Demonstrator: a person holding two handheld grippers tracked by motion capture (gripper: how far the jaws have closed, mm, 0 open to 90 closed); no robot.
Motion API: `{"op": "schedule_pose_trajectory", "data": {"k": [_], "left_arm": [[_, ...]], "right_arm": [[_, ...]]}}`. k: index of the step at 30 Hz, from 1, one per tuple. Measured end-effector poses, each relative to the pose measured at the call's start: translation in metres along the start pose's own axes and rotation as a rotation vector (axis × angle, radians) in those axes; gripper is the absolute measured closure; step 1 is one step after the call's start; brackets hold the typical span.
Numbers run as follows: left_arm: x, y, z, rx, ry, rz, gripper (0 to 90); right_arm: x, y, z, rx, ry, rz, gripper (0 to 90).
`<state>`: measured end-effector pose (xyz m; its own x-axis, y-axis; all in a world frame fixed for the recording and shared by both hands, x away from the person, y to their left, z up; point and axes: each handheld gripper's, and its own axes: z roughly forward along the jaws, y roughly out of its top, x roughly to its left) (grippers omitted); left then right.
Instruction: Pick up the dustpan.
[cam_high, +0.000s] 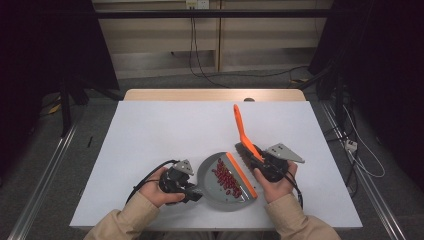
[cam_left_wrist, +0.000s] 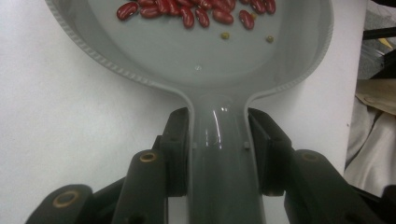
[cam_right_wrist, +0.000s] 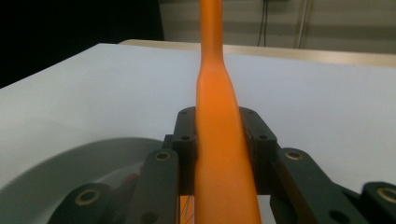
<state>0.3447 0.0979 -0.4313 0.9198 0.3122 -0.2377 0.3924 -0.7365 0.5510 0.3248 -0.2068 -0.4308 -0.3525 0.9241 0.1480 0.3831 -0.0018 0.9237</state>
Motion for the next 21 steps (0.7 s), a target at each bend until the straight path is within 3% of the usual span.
{"op": "schedule_pose_trajectory", "data": {"k": [3, 7, 8, 10, 14, 15, 20, 21], "left_arm": [[0.0, 0.0, -0.001, 0.003, -0.006, 0.002, 62.5], [-0.001, 0.0, 0.0, -0.002, -0.017, -0.013, 62.4], [-0.002, 0.0, 0.0, 0.011, 0.002, -0.005, 62.5], [-0.002, 0.0, 0.0, 0.0, -0.008, -0.012, 62.5], [-0.001, 0.0, 0.0, 0.01, -0.003, -0.005, 62.4], [-0.001, 0.0, 0.001, 0.009, -0.003, -0.008, 62.5], [-0.002, -0.001, 0.001, -0.007, -0.003, -0.016, 62.4], [-0.002, -0.002, 0.001, -0.02, -0.005, -0.029, 62.3]], "right_arm": [[-0.01, -0.009, -0.003, 0.024, -0.029, 0.015, 71.1], [-0.008, -0.015, -0.008, 0.048, -0.056, -0.049, 71.2], [-0.007, -0.017, -0.01, 0.06, -0.066, -0.068, 71.2], [-0.003, -0.022, -0.014, 0.047, -0.058, -0.069, 71.2], [0.012, -0.025, -0.011, 0.048, -0.014, -0.026, 71.1], [0.015, -0.024, -0.007, 0.049, 0.004, 0.004, 71.1], [0.024, -0.015, 0.0, -0.011, 0.075, 0.057, 71.2], [0.024, -0.014, 0.0, -0.016, 0.069, 0.06, 71.2]]}}
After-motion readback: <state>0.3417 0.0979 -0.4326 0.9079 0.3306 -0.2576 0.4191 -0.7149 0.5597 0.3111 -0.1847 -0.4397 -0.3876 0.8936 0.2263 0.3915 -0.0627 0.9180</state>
